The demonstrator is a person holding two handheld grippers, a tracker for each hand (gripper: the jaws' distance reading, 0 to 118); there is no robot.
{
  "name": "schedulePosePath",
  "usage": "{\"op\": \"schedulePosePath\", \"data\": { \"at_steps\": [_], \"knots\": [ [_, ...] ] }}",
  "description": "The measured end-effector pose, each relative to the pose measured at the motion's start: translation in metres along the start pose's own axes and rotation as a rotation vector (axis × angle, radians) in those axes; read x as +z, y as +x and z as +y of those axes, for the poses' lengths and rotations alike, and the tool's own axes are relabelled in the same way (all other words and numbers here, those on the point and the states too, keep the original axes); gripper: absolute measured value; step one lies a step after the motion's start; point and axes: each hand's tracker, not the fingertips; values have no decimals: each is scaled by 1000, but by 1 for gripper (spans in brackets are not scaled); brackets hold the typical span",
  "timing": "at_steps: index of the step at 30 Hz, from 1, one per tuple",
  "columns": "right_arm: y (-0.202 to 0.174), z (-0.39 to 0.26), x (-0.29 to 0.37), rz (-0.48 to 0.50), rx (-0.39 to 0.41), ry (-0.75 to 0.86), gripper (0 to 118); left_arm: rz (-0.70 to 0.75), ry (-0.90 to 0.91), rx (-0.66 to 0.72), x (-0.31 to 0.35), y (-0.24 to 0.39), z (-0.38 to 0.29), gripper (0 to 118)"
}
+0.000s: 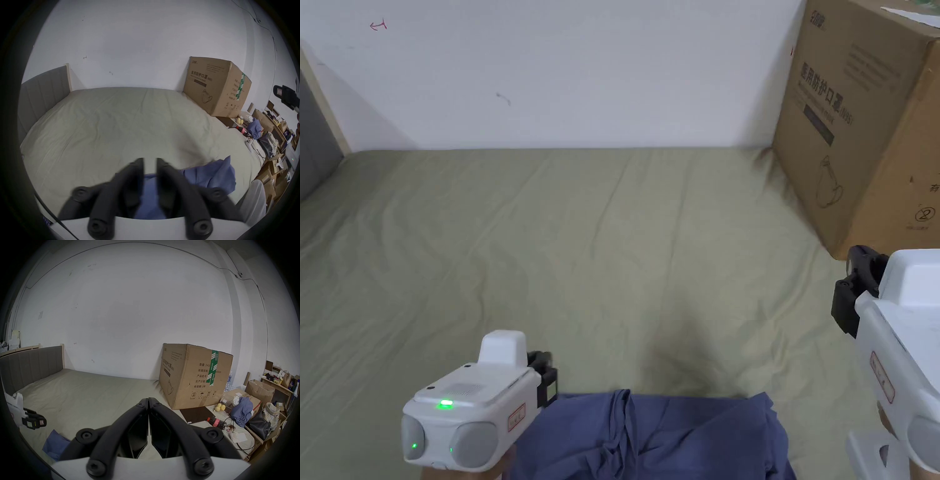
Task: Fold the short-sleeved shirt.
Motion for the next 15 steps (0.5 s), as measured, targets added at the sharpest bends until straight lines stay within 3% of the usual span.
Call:
{"op": "schedulePosePath", "data": {
  "at_steps": [1,2,15],
  "knots": [
    [0,0,0,0,1,-2,0,13,-17,9,-3,-4,-6,3],
    [0,-1,0,-1,2,-3,0,21,-29,16,-6,-8,-11,0],
    [9,-9,-1,-28,9,-31,0,-153,-247,23,-56,26,-95,0]
  ]
}}
